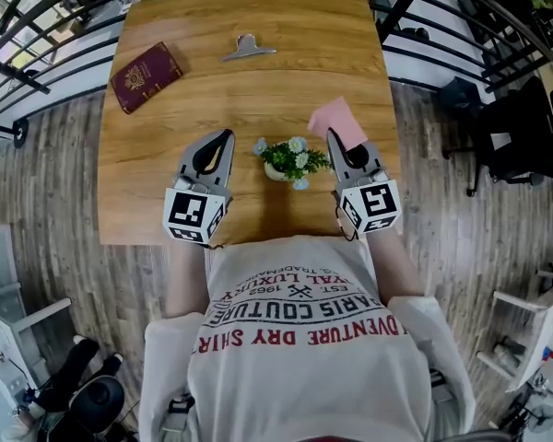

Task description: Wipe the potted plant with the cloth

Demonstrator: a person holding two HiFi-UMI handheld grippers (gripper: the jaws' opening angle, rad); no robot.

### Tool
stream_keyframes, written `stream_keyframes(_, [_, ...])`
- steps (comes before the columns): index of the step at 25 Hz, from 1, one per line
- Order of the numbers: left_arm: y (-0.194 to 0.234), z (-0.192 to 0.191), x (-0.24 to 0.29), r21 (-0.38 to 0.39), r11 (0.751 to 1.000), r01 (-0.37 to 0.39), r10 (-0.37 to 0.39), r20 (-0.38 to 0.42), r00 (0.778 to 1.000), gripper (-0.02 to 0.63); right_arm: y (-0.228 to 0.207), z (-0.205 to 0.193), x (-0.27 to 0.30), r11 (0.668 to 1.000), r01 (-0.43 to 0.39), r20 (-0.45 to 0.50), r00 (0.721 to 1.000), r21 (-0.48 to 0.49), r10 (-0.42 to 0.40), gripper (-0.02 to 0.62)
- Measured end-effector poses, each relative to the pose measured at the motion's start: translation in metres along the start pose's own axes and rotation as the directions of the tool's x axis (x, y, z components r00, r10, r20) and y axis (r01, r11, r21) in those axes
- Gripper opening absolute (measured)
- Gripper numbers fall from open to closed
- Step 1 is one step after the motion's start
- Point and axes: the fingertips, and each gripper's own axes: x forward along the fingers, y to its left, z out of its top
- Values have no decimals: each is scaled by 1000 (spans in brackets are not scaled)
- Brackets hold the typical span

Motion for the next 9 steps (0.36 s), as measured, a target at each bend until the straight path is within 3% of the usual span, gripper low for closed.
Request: stream_keyframes(9, [2, 11, -4, -7, 1000, -21, 21, 27, 999, 15, 7, 6, 2, 1000, -8, 10, 1000, -22, 8, 35])
